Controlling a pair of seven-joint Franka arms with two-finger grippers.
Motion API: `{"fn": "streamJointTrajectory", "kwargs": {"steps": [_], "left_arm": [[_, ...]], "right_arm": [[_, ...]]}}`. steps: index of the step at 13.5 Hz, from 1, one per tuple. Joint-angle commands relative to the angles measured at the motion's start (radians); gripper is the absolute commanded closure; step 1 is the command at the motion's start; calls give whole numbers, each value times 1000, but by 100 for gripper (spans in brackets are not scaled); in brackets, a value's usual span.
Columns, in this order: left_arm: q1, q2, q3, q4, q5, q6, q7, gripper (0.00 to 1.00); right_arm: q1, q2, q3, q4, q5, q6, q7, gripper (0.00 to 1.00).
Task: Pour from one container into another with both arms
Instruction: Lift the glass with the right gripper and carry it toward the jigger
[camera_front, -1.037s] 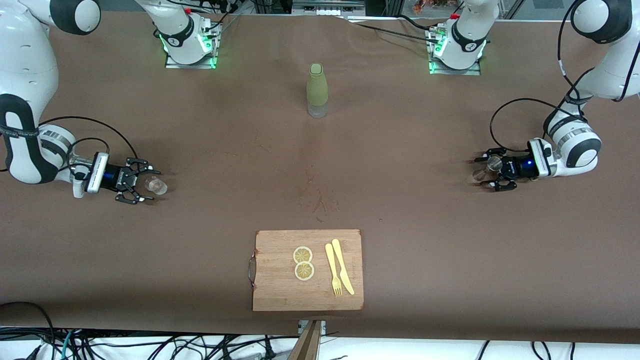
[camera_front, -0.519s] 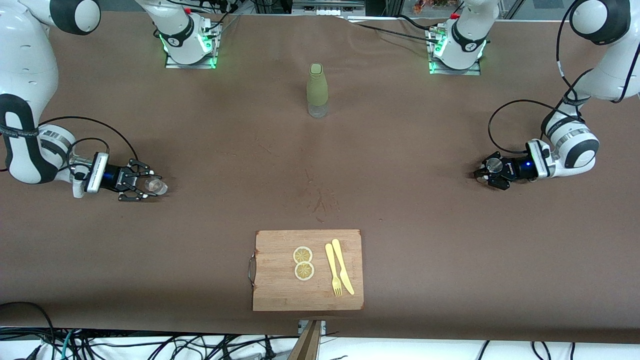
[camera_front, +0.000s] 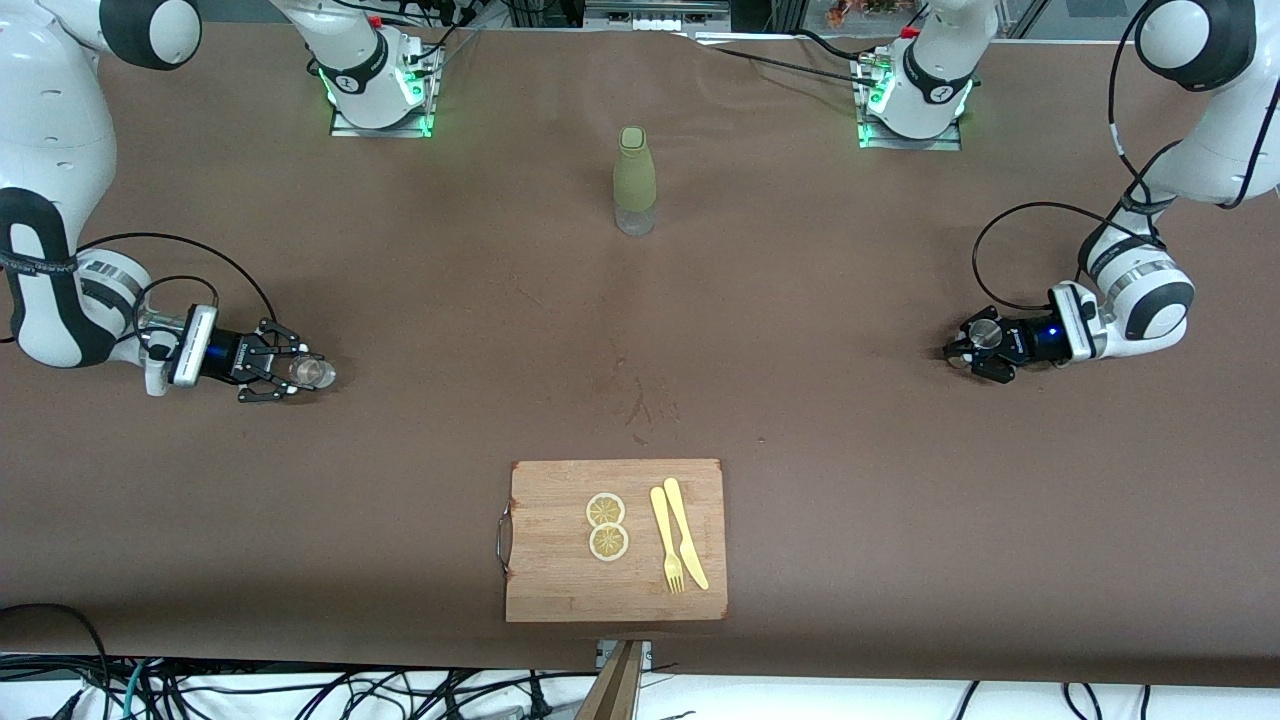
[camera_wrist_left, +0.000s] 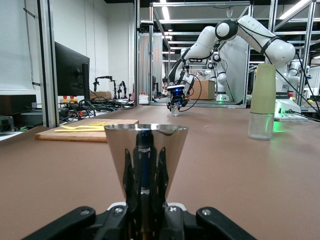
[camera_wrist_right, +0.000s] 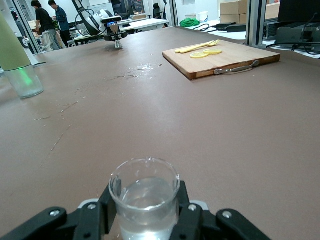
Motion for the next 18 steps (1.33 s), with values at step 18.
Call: {"fn": "streamJointTrajectory", "kwargs": {"steps": [18], "left_arm": [[-643,-93,15,-18,-606,250,-196,100]], "right_arm": [[-14,-261,142,61,-199,43,415,67]]}}
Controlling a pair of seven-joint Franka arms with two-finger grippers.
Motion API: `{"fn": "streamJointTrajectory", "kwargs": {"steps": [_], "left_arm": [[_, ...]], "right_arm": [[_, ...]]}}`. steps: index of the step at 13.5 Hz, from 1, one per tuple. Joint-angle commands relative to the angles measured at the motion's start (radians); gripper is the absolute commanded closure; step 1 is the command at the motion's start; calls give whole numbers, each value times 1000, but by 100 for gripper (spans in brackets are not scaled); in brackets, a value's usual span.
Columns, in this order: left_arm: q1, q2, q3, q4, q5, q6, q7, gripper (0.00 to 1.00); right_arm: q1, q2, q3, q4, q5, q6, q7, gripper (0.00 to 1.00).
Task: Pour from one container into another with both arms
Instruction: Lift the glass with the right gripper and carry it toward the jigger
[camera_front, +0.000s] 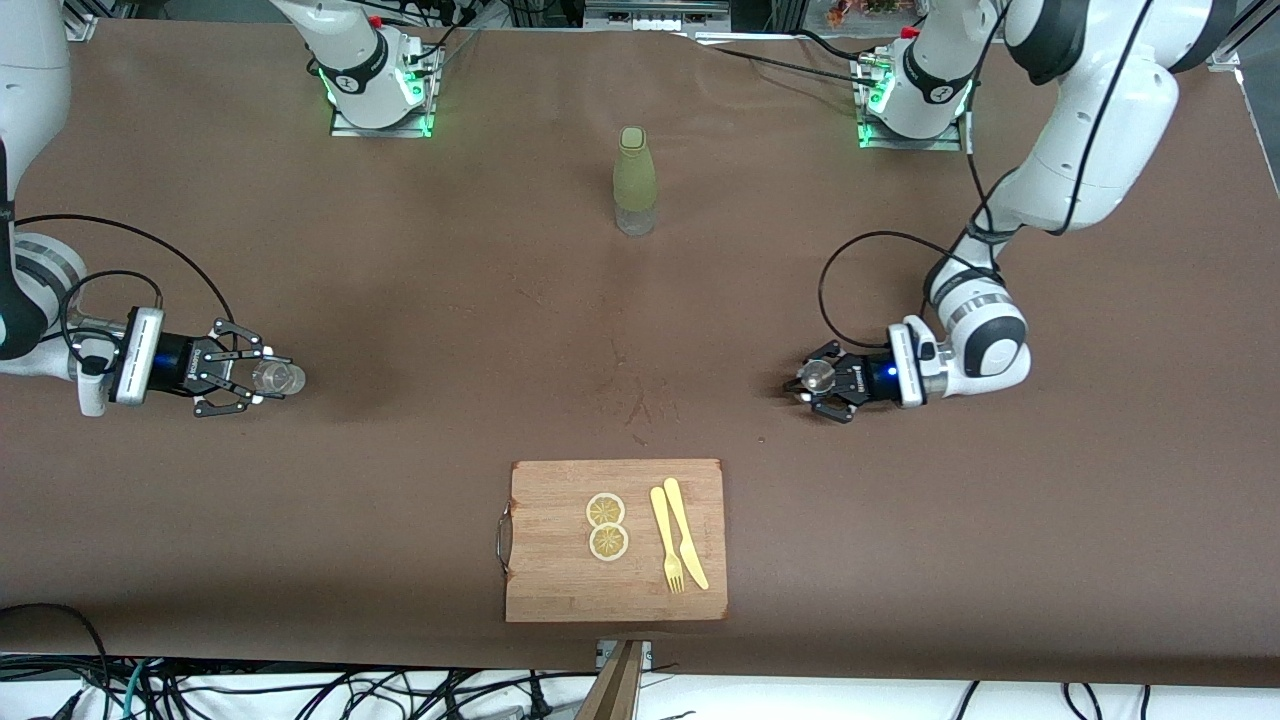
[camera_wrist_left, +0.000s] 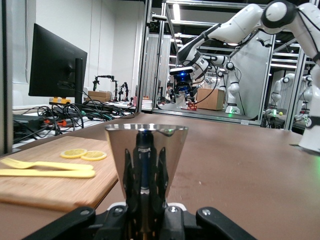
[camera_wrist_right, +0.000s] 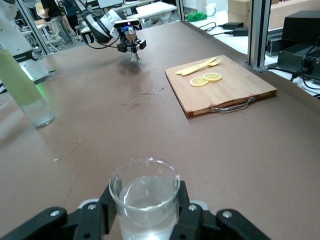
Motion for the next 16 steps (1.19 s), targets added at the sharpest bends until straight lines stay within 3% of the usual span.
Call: {"fn": "streamJointTrajectory", "kwargs": {"steps": [1,8,16], "left_arm": [[-107,-40,14,-20,-81,53,-44,100],[-352,-34,14,-13,-255,107,-41,100],[-541,-23,14,46,-451,222,-32,100]], "right_arm": [[-15,-61,61,-21,-39,30,96,67],[-15,-144,170,-39,-84,116,260,67],[-15,-179,308,-53,-96,301,385,67]]}}
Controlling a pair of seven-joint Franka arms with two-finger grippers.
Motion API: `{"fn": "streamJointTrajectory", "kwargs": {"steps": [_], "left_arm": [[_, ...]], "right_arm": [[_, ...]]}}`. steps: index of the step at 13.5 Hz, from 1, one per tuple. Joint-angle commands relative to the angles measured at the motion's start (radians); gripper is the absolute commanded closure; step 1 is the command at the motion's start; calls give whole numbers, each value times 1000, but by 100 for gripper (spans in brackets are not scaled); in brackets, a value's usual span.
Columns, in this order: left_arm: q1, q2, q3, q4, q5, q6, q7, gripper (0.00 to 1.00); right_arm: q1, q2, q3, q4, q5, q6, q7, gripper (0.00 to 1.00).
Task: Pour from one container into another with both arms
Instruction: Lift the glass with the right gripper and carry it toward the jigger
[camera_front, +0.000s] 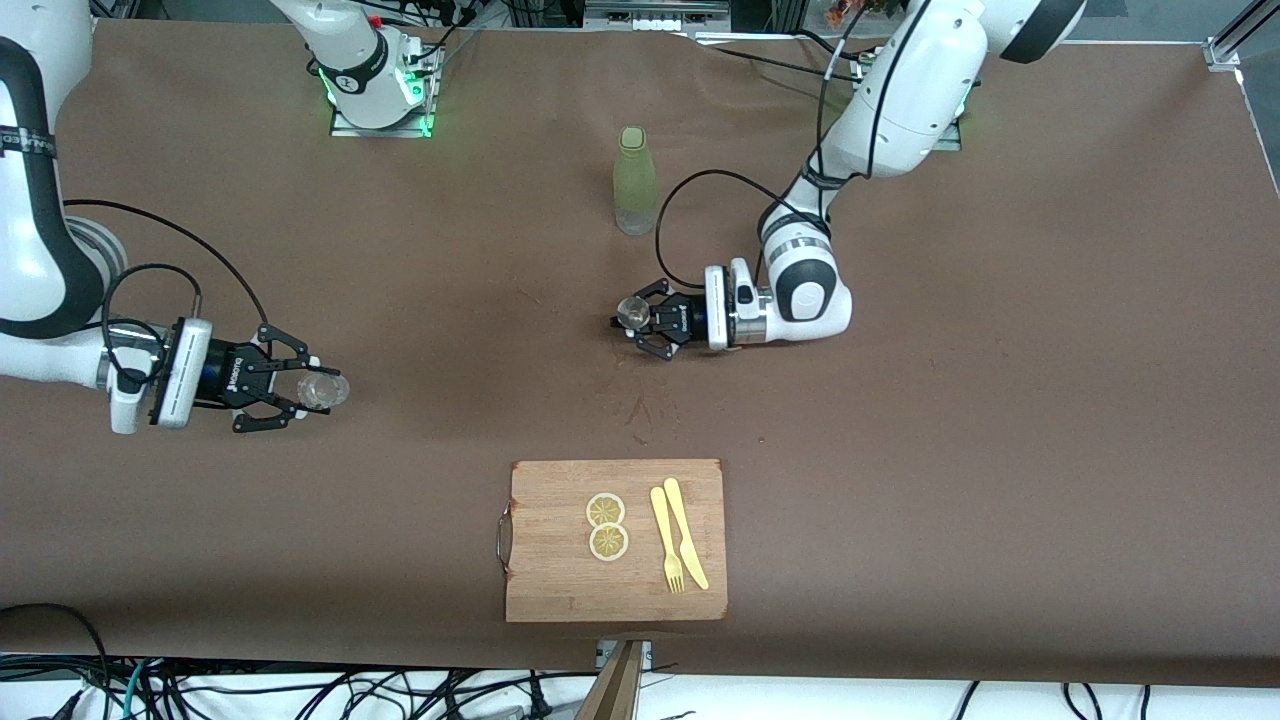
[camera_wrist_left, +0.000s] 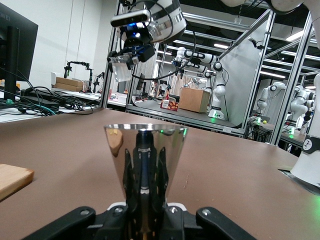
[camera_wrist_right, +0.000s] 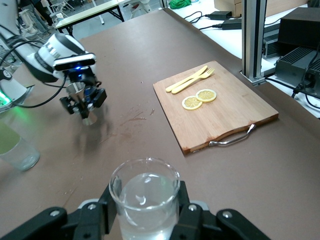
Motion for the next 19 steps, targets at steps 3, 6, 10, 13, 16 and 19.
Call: {"fn": "streamJointTrajectory", "kwargs": {"steps": [3,6,10,13,16,19], "left_arm": [[-72,18,14,66,-90,41,2,100],[-112,41,14,120,-130,92,2,100],[-169,107,16,212,-188,144,4,100],[-190,153,17,281,-233,169,22,100],[-219,173,19,309,-276,170,24,100],[-224,183,19,315,-296,170,53,100]], "right_arm": [[-16,-41,102,-38,-14,94,68,67],[-16,-80,159,-82,-11,160,76,67],[-15,-184,220,-197,-3,225,106,67],[-16,-230,236,-257,-1,226,106,67],[-14,-305,260,-342,3,255,114,67],[-14,-365,295,-409,3,285,120,67]]}}
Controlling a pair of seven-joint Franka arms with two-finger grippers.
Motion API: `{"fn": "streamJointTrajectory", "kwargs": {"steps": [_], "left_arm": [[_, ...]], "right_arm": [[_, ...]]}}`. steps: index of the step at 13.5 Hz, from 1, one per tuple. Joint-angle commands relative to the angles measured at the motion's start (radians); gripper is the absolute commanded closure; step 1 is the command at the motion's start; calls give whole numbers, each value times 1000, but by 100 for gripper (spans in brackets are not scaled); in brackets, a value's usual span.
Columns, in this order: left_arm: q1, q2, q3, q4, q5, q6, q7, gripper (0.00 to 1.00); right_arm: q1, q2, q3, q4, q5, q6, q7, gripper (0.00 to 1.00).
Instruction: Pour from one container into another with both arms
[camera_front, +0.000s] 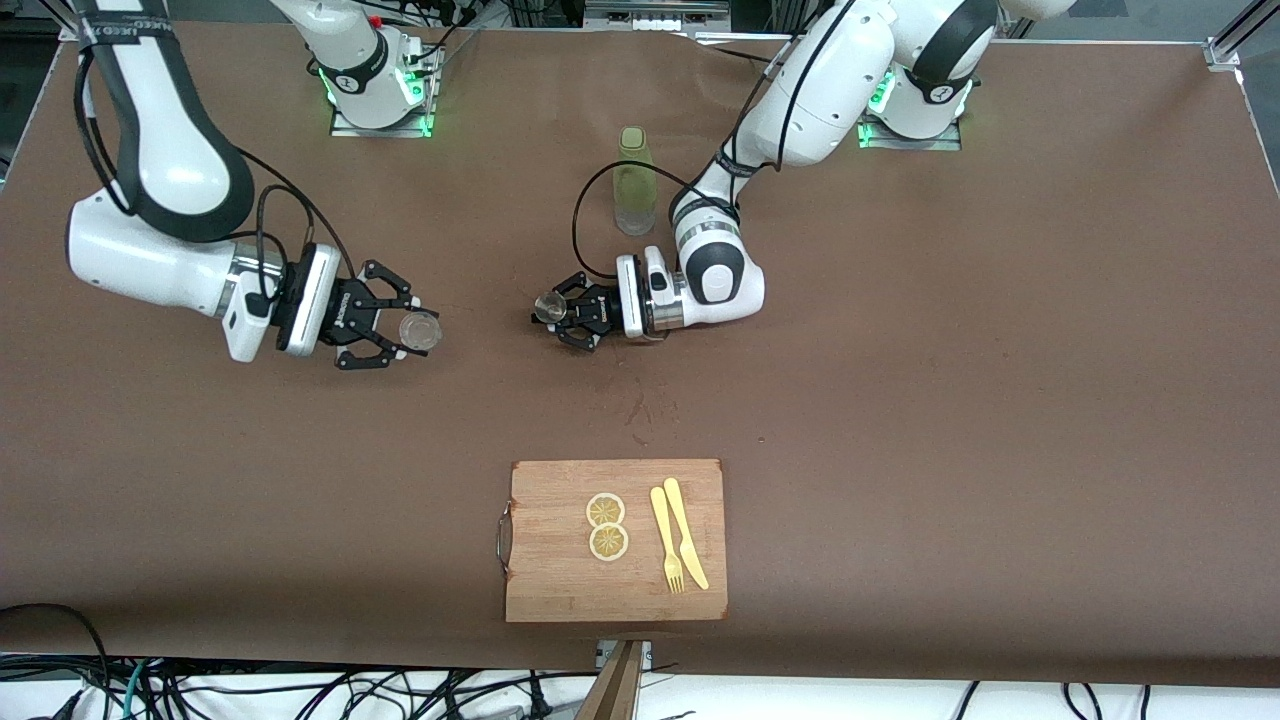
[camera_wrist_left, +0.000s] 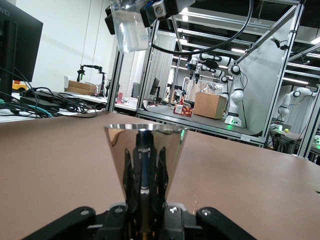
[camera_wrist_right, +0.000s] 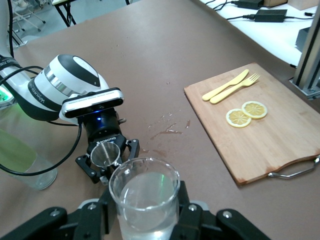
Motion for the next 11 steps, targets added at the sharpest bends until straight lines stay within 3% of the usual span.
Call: {"fn": "streamJointTrajectory", "kwargs": {"steps": [1,11], "left_arm": [[-18,25,13,39,-54,10,47,100],[-18,27,13,37,-57,8,49,100]], "right_arm": [[-15,-98,43,-95,3,39,29,67],[-9,-136,146,-136,3,143,83,66]]}}
